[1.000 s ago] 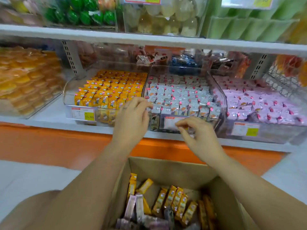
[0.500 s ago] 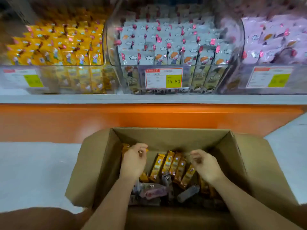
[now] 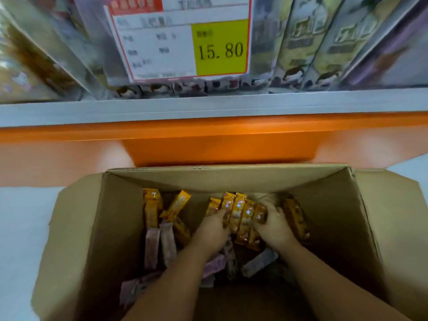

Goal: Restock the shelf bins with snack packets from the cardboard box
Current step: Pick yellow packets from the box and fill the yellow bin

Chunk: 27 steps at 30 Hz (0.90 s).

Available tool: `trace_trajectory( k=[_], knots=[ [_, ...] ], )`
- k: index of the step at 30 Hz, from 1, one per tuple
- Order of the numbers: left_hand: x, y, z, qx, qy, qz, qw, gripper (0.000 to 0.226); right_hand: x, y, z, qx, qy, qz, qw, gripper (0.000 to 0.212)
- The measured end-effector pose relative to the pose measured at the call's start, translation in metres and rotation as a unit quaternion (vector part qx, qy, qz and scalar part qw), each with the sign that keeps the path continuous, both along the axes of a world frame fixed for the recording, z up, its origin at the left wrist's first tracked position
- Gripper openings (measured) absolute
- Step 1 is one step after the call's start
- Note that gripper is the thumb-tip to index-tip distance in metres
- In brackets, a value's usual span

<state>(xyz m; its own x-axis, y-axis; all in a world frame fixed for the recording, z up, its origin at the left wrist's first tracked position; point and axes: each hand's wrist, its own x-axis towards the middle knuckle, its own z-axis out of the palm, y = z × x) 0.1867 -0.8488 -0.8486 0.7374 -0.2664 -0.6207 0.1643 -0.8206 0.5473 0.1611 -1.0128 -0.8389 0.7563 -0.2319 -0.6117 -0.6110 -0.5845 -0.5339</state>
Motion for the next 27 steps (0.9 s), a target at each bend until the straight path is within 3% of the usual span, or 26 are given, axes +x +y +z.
trace_trajectory(
  k=[8,10,15,20,27],
  knots=[
    [0.012,-0.009,-0.002,0.068,-0.012,-0.071,0.995,0.074,0.012,0.005,-0.011,-0.014,0.053,0.134,0.989,0.089],
    [0.016,-0.007,-0.004,0.075,0.008,-0.090,0.993,0.077,0.020,0.005,-0.014,-0.011,0.061,0.149,0.987,0.085],
    [0.025,-0.010,-0.002,0.058,0.034,-0.095,0.993,0.071,0.023,0.006,-0.019,0.009,0.079,0.146,0.986,0.039],
    [0.031,-0.020,0.003,0.098,0.041,-0.166,0.980,0.063,0.019,-0.001,-0.019,0.022,0.104,0.140,0.984,0.048],
    [0.041,-0.019,0.024,0.079,0.056,-0.227,0.969,0.050,0.020,0.000,-0.002,0.022,0.093,0.229,0.969,0.048]
  ],
)
